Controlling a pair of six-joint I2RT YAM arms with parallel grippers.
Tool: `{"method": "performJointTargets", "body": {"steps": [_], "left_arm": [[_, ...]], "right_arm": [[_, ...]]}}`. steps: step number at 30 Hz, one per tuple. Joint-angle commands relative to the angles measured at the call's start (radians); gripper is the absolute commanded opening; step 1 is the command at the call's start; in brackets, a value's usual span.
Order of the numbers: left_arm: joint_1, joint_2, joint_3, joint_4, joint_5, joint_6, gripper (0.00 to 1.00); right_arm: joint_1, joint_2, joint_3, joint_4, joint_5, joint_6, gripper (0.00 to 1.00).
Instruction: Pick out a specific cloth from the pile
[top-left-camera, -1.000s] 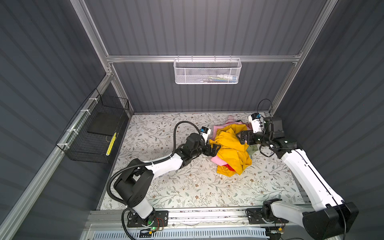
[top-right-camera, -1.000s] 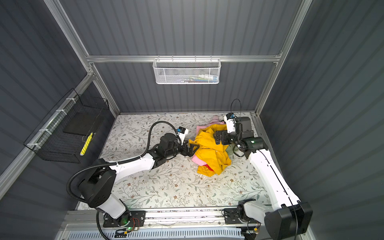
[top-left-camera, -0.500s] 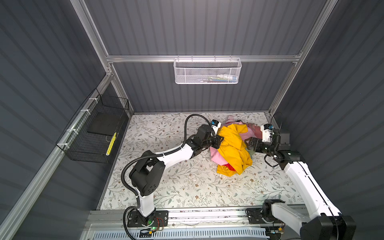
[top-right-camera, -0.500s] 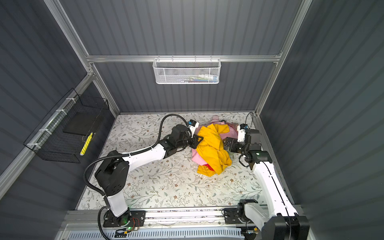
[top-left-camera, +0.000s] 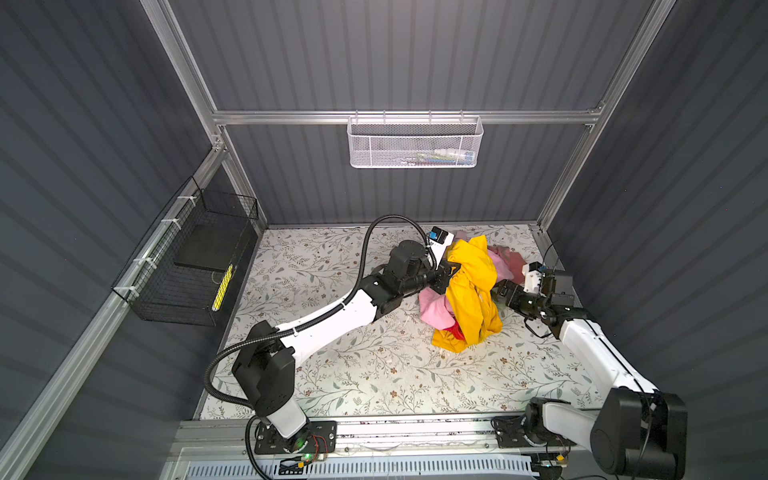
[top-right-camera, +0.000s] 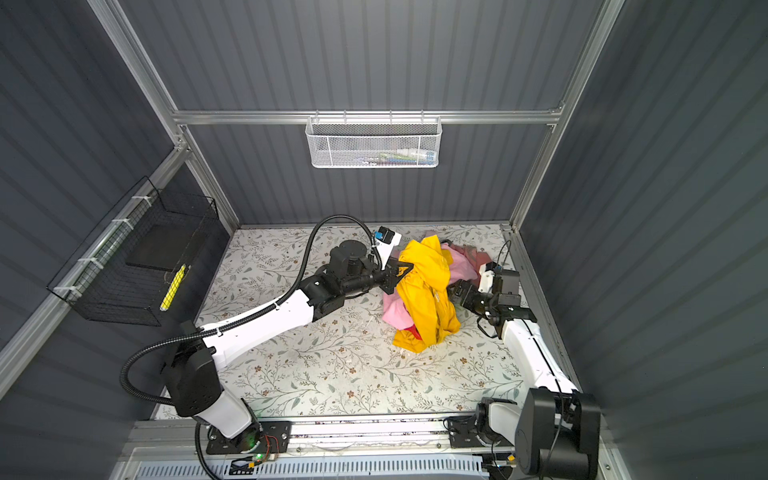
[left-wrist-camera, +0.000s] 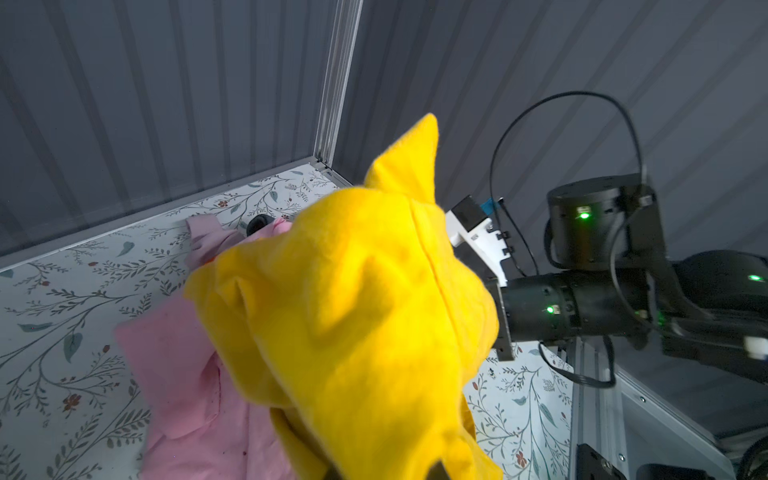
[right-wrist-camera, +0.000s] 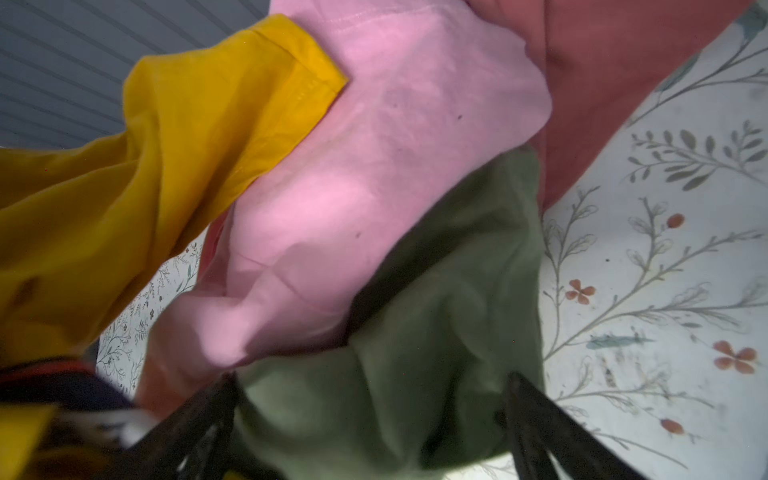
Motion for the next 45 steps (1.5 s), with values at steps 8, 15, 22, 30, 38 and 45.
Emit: {"method": "performJointTargets", "body": {"steps": [8, 15, 22, 30, 38, 45], "left_arm": [[-0.006, -0.113, 0.201, -0.044, 0.004, 0.086, 0.00], [-0.051, -0.126, 0.235, -0.047, 0.007, 0.111, 0.00], [-0.105, -0.167, 0.307, -0.107, -0.065, 0.194, 0.00], [-0.117, -0.212, 0.375, -0.175, -0.197, 0.303, 0.00], [-0.118, -0.200, 0.495, -0.244, -0.357, 0.453, 0.00], [-0.101, -0.189, 0.501, -0.288, -0.558, 0.584, 0.00]], "right_arm": [[-0.012, 0.114, -0.015, 0.106, -0.031, 0.042, 0.99], [-0.012, 0.138, -0.015, 0.097, 0.015, 0.025, 0.98], [-0.014, 0.161, -0.014, 0.105, 0.034, 0.026, 0.98], [-0.014, 0.184, -0.003, 0.109, 0.043, 0.025, 0.98], [-0.014, 0.192, -0.002, 0.108, 0.052, 0.014, 0.98], [-0.015, 0.155, 0.000, 0.100, 0.054, -0.013, 0.99]]}}
